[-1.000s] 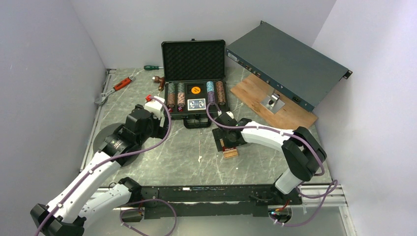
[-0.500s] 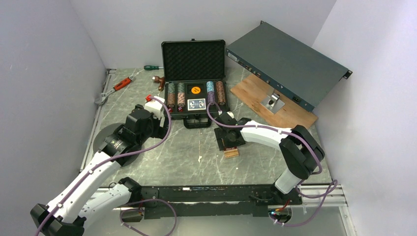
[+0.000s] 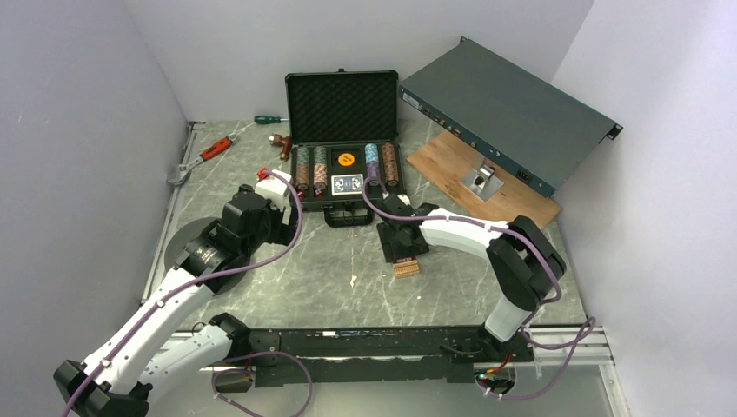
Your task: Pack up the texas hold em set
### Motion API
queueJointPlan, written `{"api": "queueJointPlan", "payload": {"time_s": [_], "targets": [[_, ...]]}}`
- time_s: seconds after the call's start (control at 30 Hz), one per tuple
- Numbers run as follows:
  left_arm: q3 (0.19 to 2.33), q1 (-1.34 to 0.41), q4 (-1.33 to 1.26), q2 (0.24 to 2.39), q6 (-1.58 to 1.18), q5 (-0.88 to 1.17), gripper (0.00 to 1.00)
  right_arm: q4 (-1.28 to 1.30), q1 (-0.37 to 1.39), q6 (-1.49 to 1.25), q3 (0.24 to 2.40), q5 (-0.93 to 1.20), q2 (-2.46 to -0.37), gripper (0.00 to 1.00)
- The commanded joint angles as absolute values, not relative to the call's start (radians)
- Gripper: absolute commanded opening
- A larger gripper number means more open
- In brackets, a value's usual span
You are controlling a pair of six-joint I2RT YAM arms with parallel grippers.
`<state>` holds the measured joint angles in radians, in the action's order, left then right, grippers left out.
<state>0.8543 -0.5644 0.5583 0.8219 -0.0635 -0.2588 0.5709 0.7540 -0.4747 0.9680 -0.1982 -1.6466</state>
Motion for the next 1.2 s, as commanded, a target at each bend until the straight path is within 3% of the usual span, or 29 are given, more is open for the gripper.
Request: {"api": "queueJointPlan", "payload": {"time_s": [0.0, 0.23, 0.5, 0.77, 1.0, 1.17], "targets": [[0.856, -0.561, 0.524, 0.81, -0.055, -0.242, 0.91, 0.584, 0.75, -0.526, 1.087, -0.21, -1.71, 0.56], [0.856, -0.561, 0.521, 0.807, -0.055, -0.237, 0.91, 0.614, 0.752, -0.592, 1.158, -0.205, -1.789, 0.57], [0.859, -0.561, 0.522, 0.801, -0.057, -0.228, 0.9, 0.656, 0.752, -0.6, 1.185, -0.227, -1.791, 0.76], [0.858, -0.561, 0.521, 0.797, -0.055, -0.222, 0.9, 0.669, 0.752, -0.609, 1.203, -0.229, -1.809, 0.78], [0.857, -0.561, 0.521, 0.79, -0.055, -0.228, 0.9, 0.668, 0.753, -0.616, 1.21, -0.225, -1.826, 0.69], [0.856, -0.561, 0.521, 0.78, -0.055, -0.231, 0.91, 0.677, 0.756, -0.623, 1.221, -0.225, -1.829, 0.55]]}}
